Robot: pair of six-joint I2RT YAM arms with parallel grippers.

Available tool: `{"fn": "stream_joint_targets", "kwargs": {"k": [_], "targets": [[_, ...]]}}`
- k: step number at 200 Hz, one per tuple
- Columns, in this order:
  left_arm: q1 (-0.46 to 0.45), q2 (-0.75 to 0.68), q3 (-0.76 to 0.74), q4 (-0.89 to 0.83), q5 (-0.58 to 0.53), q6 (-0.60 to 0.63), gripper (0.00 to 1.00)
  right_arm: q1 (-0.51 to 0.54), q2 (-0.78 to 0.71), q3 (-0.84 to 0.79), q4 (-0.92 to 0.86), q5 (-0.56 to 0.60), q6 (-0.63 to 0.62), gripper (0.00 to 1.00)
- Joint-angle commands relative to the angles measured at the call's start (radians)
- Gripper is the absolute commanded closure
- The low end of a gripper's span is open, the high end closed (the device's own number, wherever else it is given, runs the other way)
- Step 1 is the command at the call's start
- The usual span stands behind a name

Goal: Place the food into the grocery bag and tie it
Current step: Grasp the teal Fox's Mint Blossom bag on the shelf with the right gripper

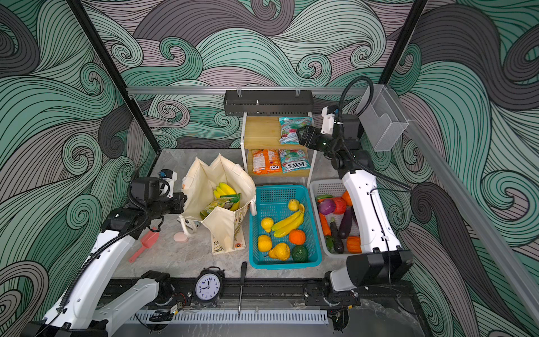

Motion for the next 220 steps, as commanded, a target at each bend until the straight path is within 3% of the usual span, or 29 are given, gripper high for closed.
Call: {"fn": "stream_joint_targets", "kwargs": {"k": [1,32,65,91,220], "targets": [[0.005,0.009,-0.008,-0.039,0.013,0.010,1.00,-0.004,0.025,0.027,0.003,-0.001,-0.007,0.18],[0.005,0.007,-0.008,-0.038,0.012,0.010,1.00,-0.004,0.042,0.039,-0.011,0.018,-0.015,0.19],[0.004,0.007,-0.007,-0.037,0.013,0.011,1.00,-0.004,0.039,0.050,-0.017,0.033,-0.029,0.08],[0.004,0.007,-0.006,-0.038,0.017,0.010,1.00,-0.004,0.045,0.066,-0.016,0.054,-0.044,0.06],[0.005,0.011,-0.006,-0.039,0.017,0.011,1.00,0.002,0.145,0.110,-0.007,-0.108,0.024,0.21]]}}
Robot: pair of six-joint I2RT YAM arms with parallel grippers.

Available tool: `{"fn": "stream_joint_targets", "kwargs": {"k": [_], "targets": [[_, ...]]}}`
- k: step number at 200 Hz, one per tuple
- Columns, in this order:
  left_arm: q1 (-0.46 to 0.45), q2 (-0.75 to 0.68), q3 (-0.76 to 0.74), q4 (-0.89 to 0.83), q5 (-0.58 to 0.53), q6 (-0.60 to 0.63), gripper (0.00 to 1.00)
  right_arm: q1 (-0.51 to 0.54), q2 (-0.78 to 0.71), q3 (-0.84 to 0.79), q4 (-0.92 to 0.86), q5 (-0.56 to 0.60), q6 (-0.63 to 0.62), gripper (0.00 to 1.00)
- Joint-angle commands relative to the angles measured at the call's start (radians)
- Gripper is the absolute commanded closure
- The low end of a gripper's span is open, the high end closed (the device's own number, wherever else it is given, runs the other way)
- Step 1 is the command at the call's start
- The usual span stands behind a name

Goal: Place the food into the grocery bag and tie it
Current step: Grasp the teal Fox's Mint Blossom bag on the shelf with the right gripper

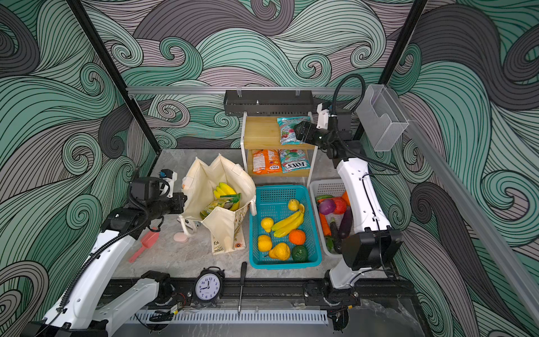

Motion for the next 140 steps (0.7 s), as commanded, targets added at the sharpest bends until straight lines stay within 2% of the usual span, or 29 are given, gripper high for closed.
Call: {"fn": "stream_joint_targets", "kwargs": {"k": [1,28,77,107,140], "targets": [[0.004,0.011,-0.005,-0.038,0.017,0.012,1.00,0.003,0.016,0.010,-0.008,-0.074,0.037,0.21],[0.004,0.011,-0.005,-0.038,0.017,0.011,1.00,0.006,0.011,-0.008,0.012,-0.081,0.060,0.30],[0.005,0.011,-0.006,-0.038,0.020,0.012,1.00,0.005,-0.031,-0.071,0.046,-0.045,0.072,0.54],[0.005,0.011,-0.006,-0.038,0.020,0.012,1.00,0.004,-0.060,-0.112,0.081,-0.023,0.079,0.77],[0.004,0.006,-0.004,-0.039,0.020,0.012,1.00,0.004,-0.073,-0.110,0.088,-0.058,0.093,0.83]]}}
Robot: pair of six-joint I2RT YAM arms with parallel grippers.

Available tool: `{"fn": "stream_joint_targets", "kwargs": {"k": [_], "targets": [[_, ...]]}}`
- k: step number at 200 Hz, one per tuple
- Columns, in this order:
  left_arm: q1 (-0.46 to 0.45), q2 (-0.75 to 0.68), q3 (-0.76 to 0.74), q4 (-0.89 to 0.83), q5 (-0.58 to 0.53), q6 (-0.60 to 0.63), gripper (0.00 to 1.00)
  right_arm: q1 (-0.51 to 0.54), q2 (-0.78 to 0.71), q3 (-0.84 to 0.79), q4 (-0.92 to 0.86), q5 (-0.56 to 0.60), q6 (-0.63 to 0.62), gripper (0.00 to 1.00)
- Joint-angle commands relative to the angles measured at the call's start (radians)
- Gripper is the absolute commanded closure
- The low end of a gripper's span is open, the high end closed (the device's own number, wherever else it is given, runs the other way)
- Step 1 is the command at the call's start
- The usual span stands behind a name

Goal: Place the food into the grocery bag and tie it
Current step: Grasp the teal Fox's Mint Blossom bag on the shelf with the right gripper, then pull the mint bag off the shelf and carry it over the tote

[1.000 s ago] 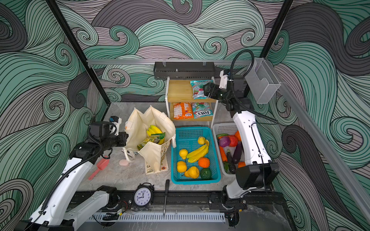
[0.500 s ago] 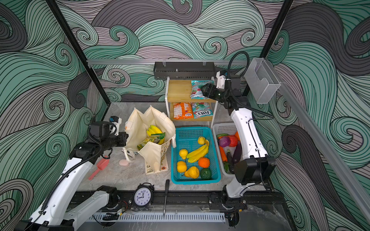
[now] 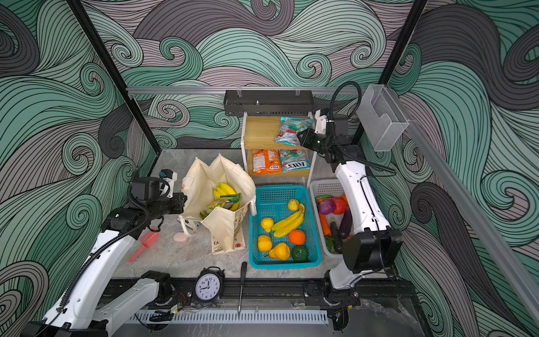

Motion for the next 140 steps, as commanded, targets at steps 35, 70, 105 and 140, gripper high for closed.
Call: {"fn": "stream_joint_targets", "kwargs": {"k": [35,70,105,140], "targets": [[0.004,0.008,-0.004,-0.039,0.018,0.011,1.00,0.004,-0.069,-0.003,0.028,-0.033,0.015,0.94],[0.004,0.009,-0.004,-0.041,0.018,0.012,1.00,0.008,-0.092,0.009,0.022,-0.057,0.020,1.00],[0.005,0.006,-0.005,-0.040,0.015,0.010,1.00,0.044,-0.153,-0.016,0.065,-0.058,0.025,1.00],[0.005,0.004,-0.004,-0.041,0.015,0.010,1.00,0.137,-0.196,0.018,0.023,-0.043,-0.019,1.00]]}}
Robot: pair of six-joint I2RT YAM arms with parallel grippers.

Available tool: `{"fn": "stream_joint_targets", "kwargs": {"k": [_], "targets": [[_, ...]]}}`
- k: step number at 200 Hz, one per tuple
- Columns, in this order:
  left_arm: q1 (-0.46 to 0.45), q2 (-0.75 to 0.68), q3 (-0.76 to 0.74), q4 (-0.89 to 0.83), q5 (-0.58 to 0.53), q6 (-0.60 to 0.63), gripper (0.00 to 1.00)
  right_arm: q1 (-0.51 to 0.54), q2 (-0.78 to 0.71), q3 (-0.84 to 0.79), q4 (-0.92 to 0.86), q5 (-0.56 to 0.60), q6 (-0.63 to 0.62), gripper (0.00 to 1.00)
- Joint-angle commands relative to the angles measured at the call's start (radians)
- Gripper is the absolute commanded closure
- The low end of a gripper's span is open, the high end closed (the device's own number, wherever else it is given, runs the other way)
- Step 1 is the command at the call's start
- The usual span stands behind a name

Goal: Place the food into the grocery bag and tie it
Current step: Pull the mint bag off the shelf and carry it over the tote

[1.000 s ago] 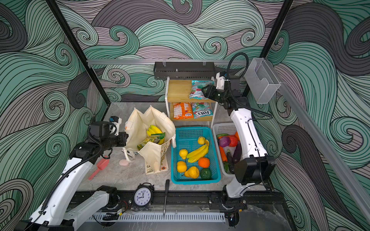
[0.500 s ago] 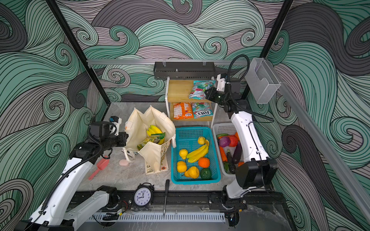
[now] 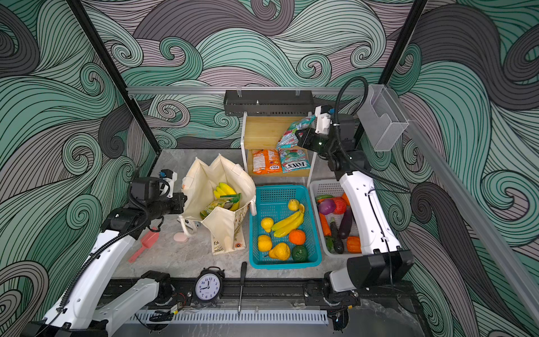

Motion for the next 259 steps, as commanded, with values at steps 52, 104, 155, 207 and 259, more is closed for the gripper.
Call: {"fn": "stream_joint_targets", "kwargs": {"k": [52,104,155,207,259], "targets": [[0.004,0.004,-0.004,-0.040,0.015,0.012,1.00,0.238,-0.156,-0.005,0.047,0.024,-0.066,1.00],[0.005,0.002,-0.006,-0.039,0.010,0.012,1.00,0.425,-0.108,-0.015,-0.009,0.056,-0.092,1.00],[0.005,0.001,-0.006,-0.037,0.012,0.012,1.00,0.606,-0.039,-0.040,-0.001,0.141,-0.135,1.00],[0.005,0.000,-0.006,-0.037,0.016,0.012,1.00,0.698,0.071,-0.034,0.007,0.141,-0.166,1.00],[0.005,-0.001,-0.006,-0.038,0.018,0.014,1.00,0.723,0.185,0.002,0.014,0.087,-0.143,1.00]]}}
